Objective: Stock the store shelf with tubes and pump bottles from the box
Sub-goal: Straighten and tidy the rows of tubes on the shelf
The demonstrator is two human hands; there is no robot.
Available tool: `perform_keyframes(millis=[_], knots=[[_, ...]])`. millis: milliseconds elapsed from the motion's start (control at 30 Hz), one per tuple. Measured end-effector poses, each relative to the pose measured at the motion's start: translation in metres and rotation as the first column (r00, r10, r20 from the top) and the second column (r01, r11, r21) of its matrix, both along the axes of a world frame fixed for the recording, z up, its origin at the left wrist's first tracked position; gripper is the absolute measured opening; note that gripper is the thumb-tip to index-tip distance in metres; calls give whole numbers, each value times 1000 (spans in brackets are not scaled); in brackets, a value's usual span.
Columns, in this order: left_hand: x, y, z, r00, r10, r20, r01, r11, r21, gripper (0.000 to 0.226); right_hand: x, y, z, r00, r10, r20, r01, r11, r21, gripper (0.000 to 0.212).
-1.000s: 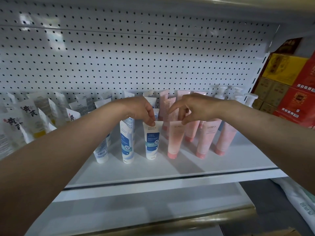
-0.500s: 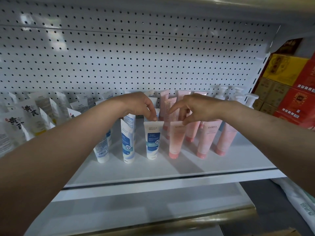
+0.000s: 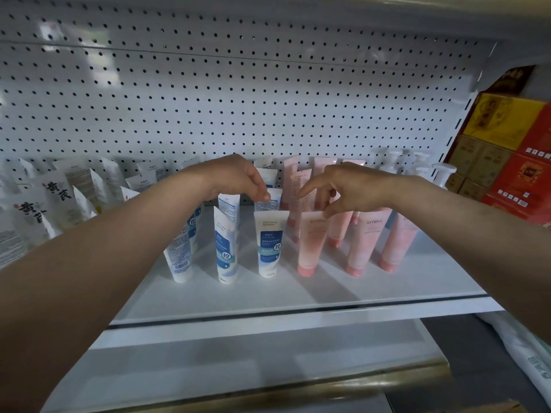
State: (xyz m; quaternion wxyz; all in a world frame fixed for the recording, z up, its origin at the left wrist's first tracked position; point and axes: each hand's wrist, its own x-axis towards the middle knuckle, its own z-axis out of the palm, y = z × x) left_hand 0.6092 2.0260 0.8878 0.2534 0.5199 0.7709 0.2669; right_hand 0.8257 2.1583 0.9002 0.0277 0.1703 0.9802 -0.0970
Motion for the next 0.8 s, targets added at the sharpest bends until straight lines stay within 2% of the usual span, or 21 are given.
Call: perform_keyframes(millis=[300, 433, 533, 600, 667, 800], knots=[[-1, 6, 1, 998, 54, 22, -55, 997, 47, 16, 1, 12, -8, 1000, -4, -27, 3, 999, -39, 55], [-3, 11, -2, 996, 88, 24, -90, 993, 78, 17, 3, 17, -8, 999, -28, -31, 25, 994, -105, 47], [-2, 16, -2, 994, 102, 29, -104, 991, 80, 17, -1, 20, -7, 982, -95, -164, 73, 988, -137, 37], [-2, 21, 0, 994, 109, 19, -110, 993, 51, 19, -9, 27, -10, 932, -166, -323, 100, 972, -211, 35], [-1, 27, 3, 993, 116, -19, -116, 993, 4, 22, -20, 36, -13, 882, -242, -403, 146, 956, -256, 34], [8, 38, 9, 985, 93, -148, -115, 983, -143, 36, -36, 51, -19, 884, -313, -348, 240, 941, -237, 43]])
